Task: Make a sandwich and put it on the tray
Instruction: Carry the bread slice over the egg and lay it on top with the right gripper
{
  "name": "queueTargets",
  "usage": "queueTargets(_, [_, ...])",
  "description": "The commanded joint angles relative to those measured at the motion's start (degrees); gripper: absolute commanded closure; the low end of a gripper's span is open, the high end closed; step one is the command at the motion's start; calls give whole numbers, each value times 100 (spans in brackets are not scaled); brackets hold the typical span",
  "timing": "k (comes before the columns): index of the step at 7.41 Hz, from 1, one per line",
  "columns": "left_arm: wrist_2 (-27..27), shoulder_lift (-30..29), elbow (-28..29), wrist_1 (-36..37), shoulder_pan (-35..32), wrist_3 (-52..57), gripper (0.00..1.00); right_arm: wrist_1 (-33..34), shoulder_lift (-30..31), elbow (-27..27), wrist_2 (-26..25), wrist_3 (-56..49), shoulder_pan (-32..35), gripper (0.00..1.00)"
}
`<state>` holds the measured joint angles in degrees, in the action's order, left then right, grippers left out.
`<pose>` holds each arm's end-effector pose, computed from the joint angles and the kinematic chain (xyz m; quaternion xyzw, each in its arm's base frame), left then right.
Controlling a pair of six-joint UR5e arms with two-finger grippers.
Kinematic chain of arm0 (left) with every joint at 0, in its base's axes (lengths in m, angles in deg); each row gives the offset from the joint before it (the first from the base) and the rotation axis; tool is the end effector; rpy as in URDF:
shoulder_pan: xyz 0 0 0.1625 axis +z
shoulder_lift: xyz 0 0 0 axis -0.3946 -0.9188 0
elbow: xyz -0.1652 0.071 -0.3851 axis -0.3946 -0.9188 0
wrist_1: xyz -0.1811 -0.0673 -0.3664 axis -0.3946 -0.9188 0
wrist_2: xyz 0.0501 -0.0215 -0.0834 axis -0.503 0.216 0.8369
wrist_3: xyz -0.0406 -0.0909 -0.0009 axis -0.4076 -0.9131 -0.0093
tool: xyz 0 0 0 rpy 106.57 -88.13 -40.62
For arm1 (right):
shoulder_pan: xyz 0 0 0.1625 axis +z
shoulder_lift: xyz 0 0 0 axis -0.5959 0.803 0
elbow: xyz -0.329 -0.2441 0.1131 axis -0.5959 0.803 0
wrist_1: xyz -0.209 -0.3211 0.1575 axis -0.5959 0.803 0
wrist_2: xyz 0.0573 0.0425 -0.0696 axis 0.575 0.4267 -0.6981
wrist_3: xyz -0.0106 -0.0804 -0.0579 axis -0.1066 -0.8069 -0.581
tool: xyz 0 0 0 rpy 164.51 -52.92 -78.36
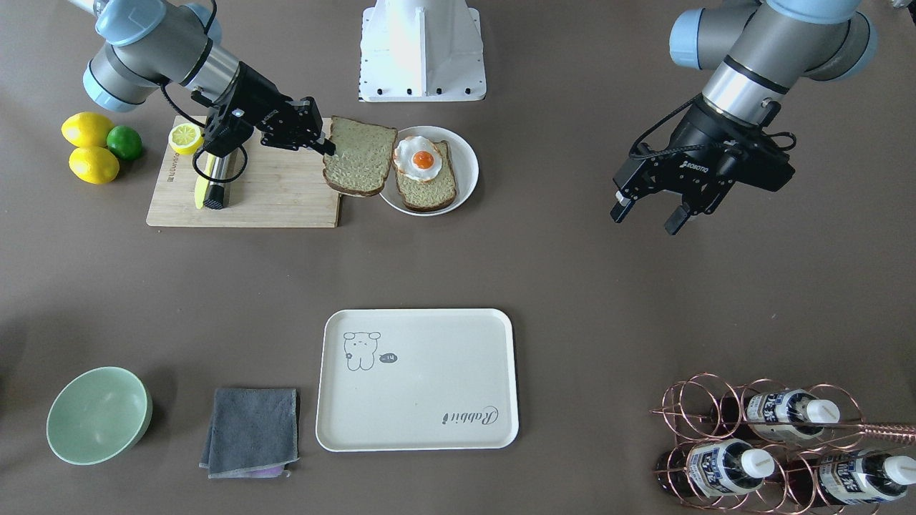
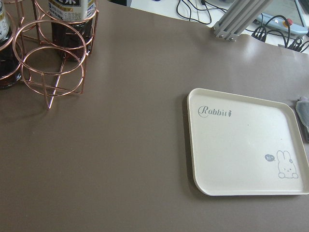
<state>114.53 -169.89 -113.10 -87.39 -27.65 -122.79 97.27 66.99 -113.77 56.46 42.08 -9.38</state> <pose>0.2793 -0.4917 0.2981 0.1861 0.5364 -0.0924 0.8180 -0.4159 -0.3240 0.3383 0.0298 -0.6784 0.0503 0.7323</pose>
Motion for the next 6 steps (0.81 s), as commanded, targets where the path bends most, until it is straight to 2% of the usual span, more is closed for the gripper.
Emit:
queueTargets(1, [-18, -28, 59, -9, 0, 0, 2, 61, -672, 461, -84, 45, -232, 100])
queueTargets(3, [-27, -37, 85, -9, 0, 0, 2, 70, -1017, 761, -425, -16, -451, 100])
queueTargets(4, [-27, -37, 85, -9, 0, 0, 2, 70, -1157, 928, -435, -16, -487, 100])
queueTargets(6, [-27, -63, 129, -9, 0, 0, 2, 61, -1194, 1078, -679, -25, -688, 100])
